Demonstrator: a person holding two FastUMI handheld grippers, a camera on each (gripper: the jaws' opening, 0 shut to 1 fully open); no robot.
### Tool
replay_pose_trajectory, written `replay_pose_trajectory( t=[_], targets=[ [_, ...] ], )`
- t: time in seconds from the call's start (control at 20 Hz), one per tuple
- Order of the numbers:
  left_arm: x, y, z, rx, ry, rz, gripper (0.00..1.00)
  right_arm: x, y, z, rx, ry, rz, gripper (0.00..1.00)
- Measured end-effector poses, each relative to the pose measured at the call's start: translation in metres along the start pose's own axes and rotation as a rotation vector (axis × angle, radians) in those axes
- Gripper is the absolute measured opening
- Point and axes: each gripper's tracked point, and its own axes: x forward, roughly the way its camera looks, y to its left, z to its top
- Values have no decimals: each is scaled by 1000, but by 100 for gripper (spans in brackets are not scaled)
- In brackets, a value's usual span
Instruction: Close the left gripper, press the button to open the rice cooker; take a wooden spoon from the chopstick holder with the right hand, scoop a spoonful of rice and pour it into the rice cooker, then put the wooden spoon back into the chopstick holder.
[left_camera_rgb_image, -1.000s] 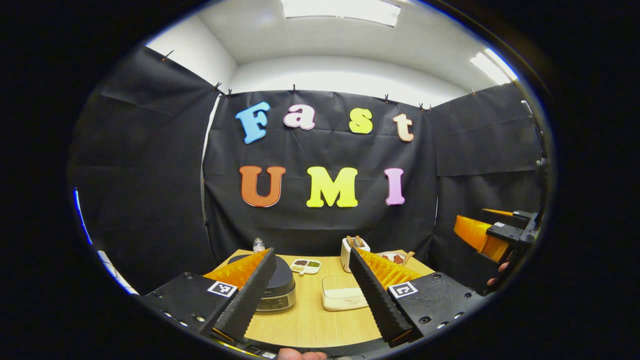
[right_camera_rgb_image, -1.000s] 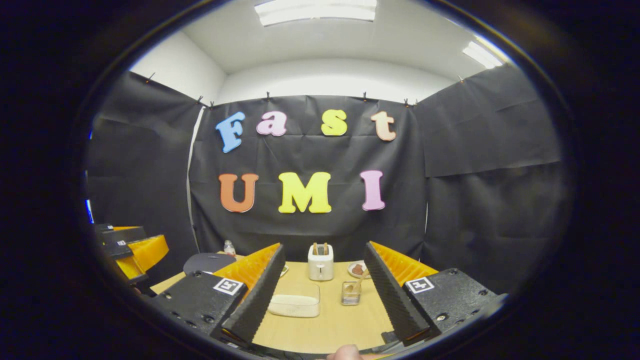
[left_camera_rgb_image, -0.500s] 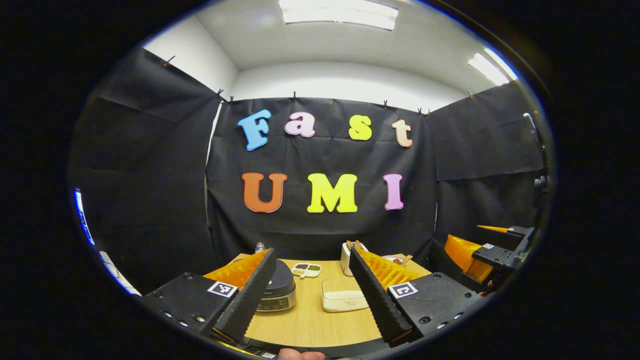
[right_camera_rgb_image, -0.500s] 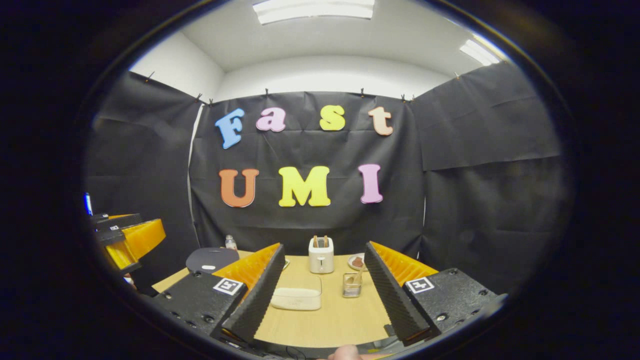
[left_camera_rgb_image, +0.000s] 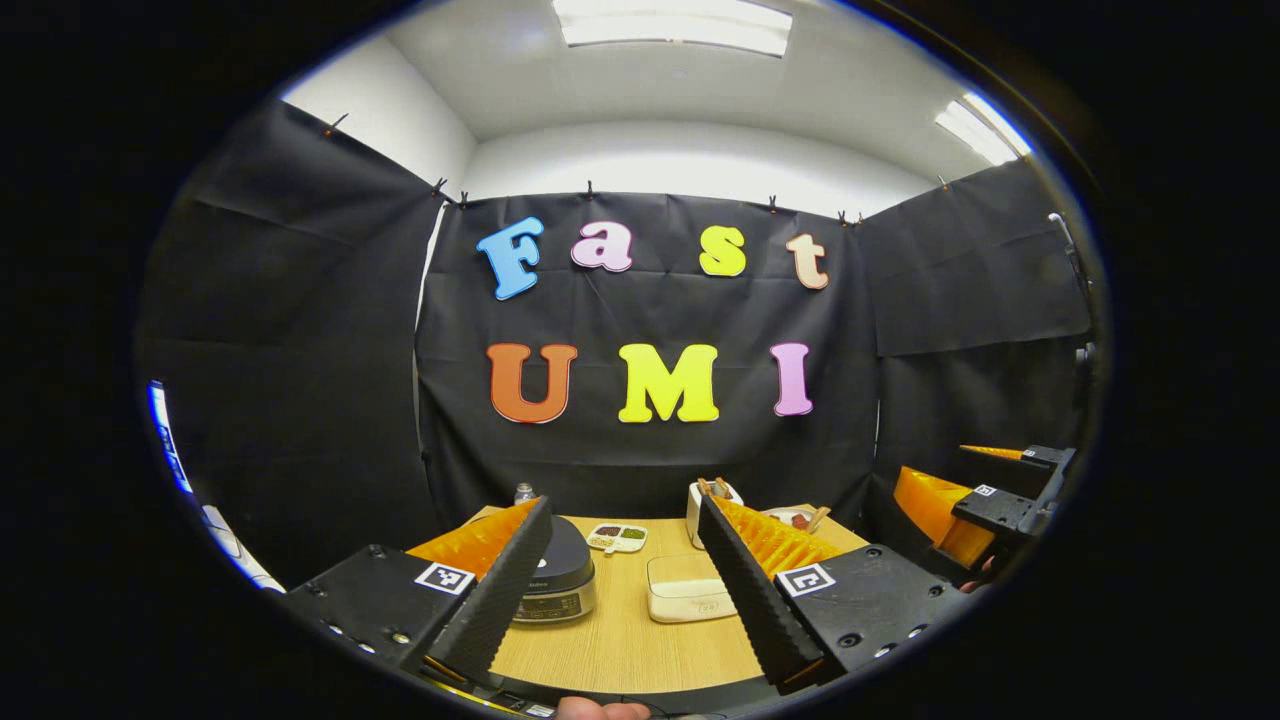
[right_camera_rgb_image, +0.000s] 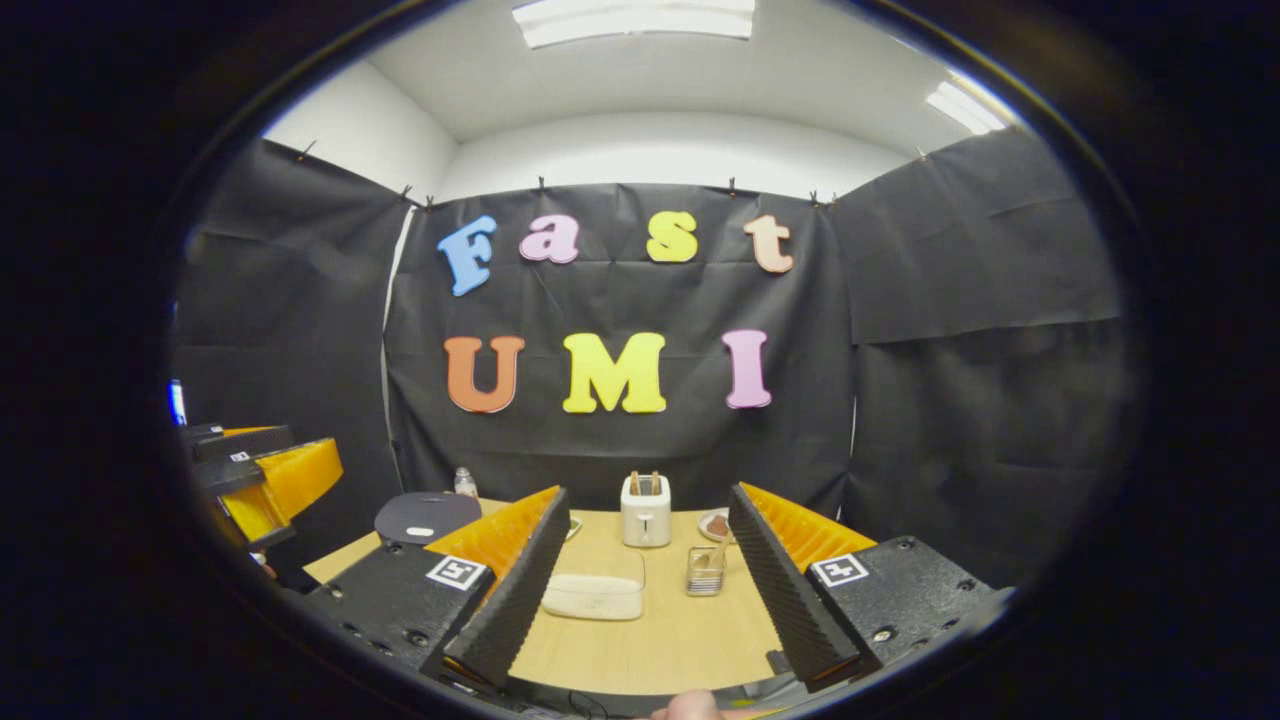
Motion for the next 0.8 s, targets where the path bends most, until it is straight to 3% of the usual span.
replay_pose_trajectory(
  t=[0.8],
  targets=[
    [14,-7,-5,15,-5,7,94,16,-11,-8,9,18,5,97]
  ],
)
